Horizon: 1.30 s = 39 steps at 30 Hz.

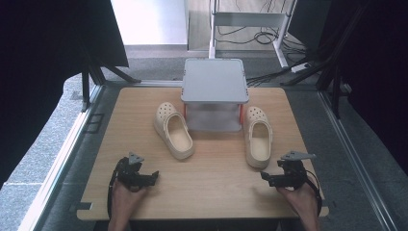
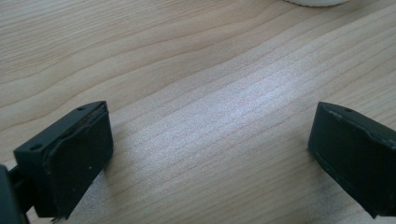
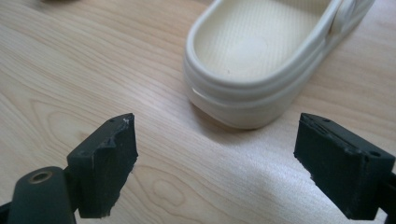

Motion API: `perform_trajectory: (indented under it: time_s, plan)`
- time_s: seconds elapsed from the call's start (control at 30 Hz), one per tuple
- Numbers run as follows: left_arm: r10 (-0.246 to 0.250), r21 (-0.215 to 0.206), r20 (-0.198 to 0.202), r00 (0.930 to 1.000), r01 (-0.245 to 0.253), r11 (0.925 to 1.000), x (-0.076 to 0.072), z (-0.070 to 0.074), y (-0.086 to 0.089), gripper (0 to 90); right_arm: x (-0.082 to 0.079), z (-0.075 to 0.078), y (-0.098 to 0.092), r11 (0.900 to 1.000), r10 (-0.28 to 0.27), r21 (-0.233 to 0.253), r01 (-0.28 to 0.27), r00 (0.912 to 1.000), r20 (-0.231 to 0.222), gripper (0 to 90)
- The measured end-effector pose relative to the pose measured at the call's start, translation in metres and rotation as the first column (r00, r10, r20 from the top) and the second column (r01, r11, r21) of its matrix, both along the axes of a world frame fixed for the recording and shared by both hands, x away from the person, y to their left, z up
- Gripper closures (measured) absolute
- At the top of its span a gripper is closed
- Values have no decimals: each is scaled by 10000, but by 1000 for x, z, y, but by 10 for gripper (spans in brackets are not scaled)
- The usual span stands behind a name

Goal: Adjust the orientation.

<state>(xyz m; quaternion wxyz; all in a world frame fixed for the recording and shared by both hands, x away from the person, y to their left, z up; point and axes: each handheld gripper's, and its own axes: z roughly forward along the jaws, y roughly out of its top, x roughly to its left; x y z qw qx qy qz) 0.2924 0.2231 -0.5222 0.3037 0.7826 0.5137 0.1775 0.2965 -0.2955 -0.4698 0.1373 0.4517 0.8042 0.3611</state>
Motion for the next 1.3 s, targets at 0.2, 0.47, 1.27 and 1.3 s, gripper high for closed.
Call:
perform_trajectory:
  time_s: [0.2, 0.47, 1.27, 1.3]
  plan:
    - [-2, 3, 0, 10000, 2, 10000, 0, 0, 0, 0, 2, 17, 5, 9998, 163, -70, -162, 9997, 183, 138]
    - [-2, 4, -1, 10000, 2, 10000, 0, 0, 0, 0, 12, 32, 21, 9973, 652, -357, -638, 9972, 376, 153]
    - [-10, 12, -9, 10000, 10, 10000, 0, 0, 0, 0, 63, 52, 79, 9887, 1407, 412, -1438, 9875, 712, 180]
    - [-7, 6, -5, 10000, 7, 10000, 0, 0, 0, 0, 66, 52, 82, 9888, 1398, 417, -1432, 9873, 758, 181]
